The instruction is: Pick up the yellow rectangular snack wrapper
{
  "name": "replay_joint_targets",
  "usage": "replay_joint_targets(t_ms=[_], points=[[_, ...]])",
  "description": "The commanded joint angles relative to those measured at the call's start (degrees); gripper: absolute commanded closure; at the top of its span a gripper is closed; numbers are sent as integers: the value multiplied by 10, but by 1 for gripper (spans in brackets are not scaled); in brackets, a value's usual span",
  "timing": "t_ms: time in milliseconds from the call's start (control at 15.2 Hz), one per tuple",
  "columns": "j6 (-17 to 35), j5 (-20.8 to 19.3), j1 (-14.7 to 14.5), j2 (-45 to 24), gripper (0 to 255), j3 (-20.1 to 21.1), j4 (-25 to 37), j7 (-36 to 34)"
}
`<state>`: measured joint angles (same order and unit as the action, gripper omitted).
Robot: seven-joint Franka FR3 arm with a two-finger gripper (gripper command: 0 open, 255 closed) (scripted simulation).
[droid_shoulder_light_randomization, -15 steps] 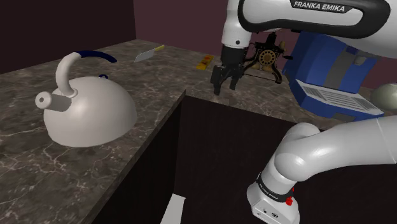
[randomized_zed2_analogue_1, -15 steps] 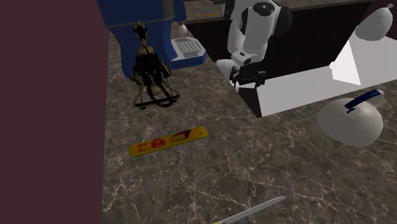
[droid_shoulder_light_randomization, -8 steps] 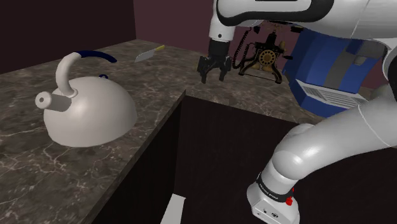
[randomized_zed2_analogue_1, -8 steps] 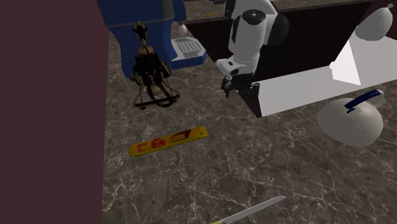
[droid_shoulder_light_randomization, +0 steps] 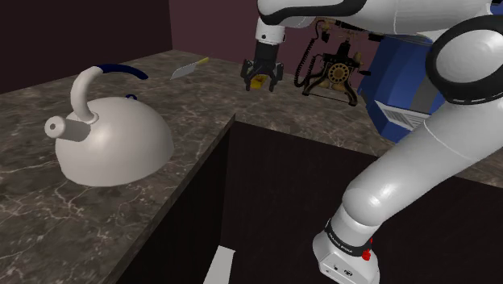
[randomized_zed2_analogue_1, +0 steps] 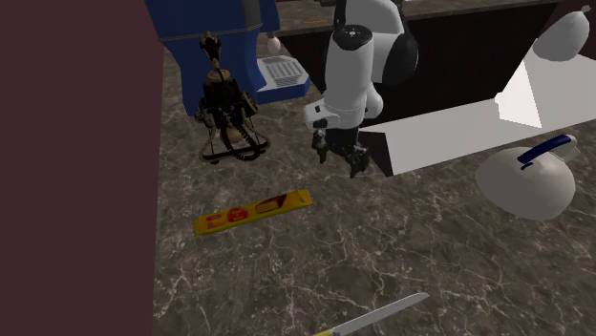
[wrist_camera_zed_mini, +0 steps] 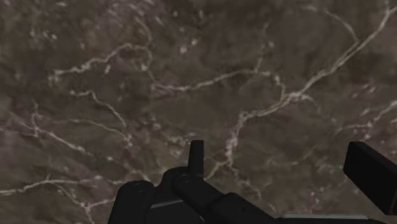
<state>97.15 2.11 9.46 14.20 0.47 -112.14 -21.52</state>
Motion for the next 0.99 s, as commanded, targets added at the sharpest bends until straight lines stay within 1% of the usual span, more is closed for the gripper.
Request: replay_joint_targets(t_ms=[0, 528, 924], points=[[0, -1, 9, -39, 0, -7, 42, -16], [-16, 7, 44, -185, 0, -41, 216, -71], [-51, 25, 77, -301, 0, -69, 375, -108]])
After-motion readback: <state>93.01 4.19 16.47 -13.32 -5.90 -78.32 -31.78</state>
